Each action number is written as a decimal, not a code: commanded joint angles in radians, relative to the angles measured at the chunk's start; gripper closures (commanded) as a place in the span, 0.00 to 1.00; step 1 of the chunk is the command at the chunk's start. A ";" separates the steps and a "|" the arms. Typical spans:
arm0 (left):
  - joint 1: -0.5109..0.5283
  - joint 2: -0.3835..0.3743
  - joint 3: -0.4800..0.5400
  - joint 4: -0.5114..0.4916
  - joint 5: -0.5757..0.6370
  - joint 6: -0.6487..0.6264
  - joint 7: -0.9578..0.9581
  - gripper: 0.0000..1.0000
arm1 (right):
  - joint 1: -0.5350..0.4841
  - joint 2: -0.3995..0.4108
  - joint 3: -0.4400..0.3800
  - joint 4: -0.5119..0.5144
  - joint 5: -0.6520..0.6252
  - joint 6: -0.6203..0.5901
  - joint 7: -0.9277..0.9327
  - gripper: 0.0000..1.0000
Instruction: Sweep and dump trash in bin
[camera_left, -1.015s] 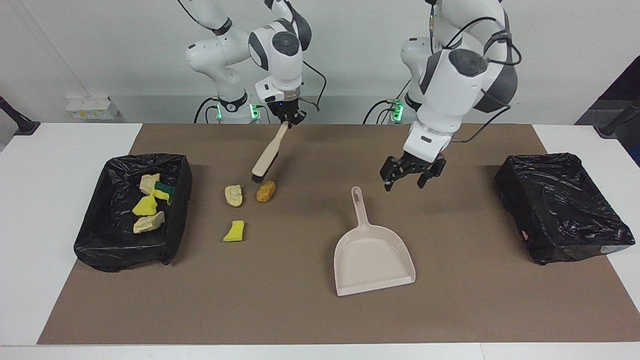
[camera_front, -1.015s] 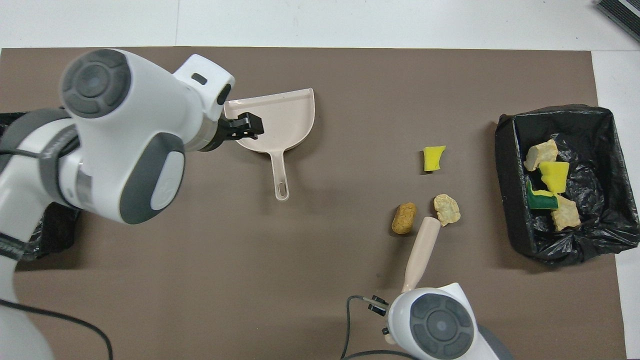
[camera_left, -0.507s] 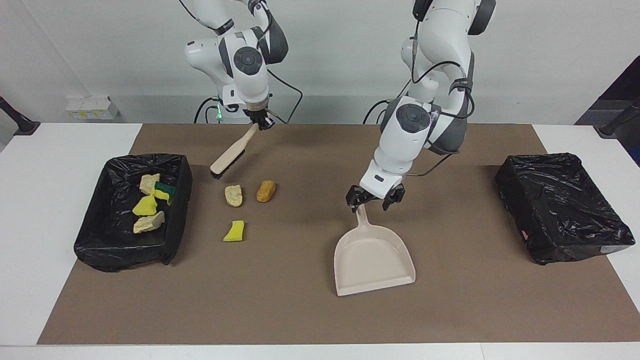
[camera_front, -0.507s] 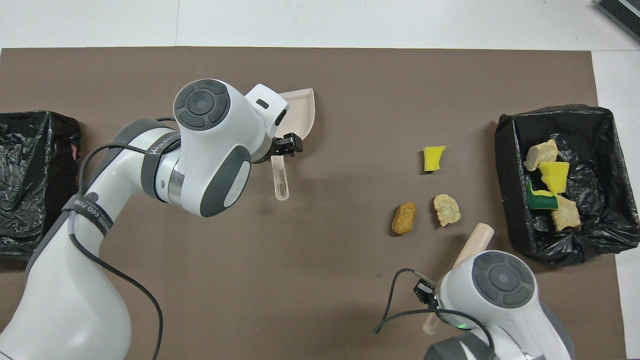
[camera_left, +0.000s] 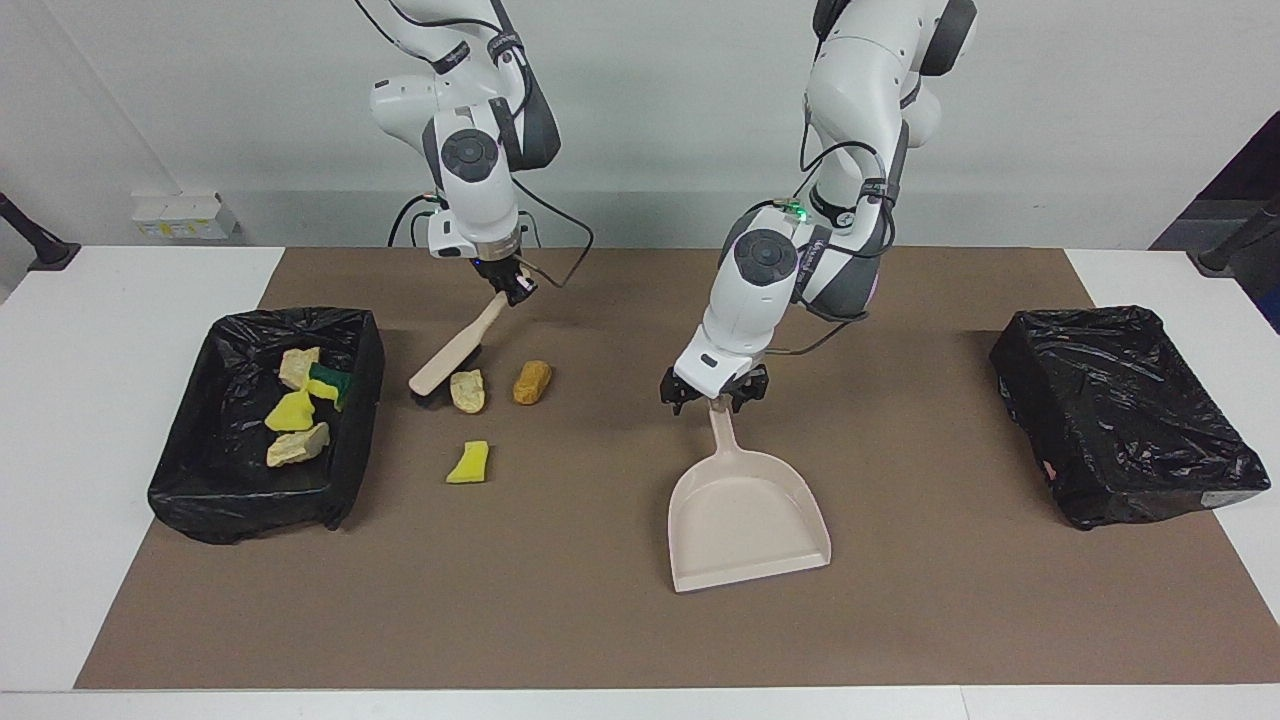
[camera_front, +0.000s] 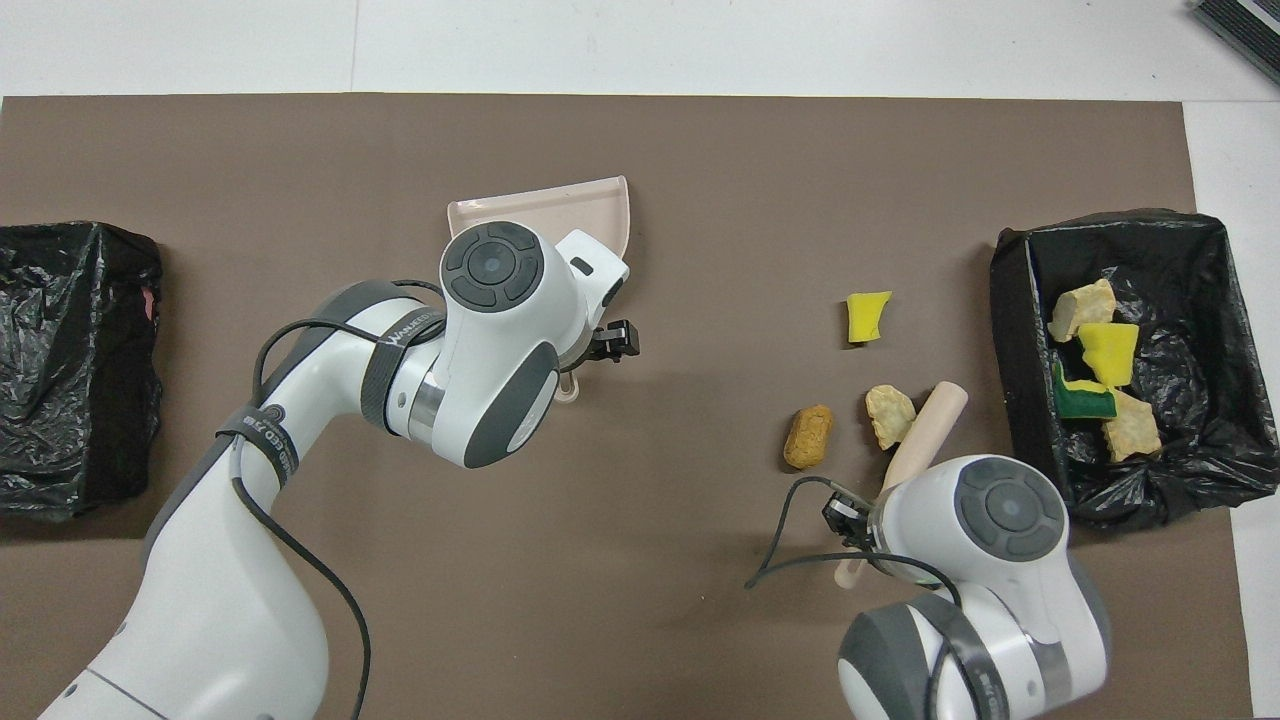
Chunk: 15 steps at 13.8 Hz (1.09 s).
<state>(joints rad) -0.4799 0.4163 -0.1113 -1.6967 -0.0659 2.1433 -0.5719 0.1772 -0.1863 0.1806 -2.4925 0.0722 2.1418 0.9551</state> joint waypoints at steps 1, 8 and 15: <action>-0.014 -0.011 0.018 -0.011 0.006 -0.010 -0.008 0.00 | 0.001 0.149 0.013 0.151 -0.020 0.030 0.037 1.00; -0.003 -0.037 0.016 0.005 0.079 -0.109 0.033 1.00 | 0.105 0.289 0.014 0.397 0.065 0.035 0.106 1.00; 0.081 -0.126 0.038 -0.015 0.181 -0.261 0.433 1.00 | 0.142 0.185 0.010 0.434 0.074 -0.198 -0.062 1.00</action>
<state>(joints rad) -0.4300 0.3253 -0.0696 -1.6824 0.0794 1.9006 -0.2197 0.3336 0.0609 0.1887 -2.0483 0.1303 2.0314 0.9869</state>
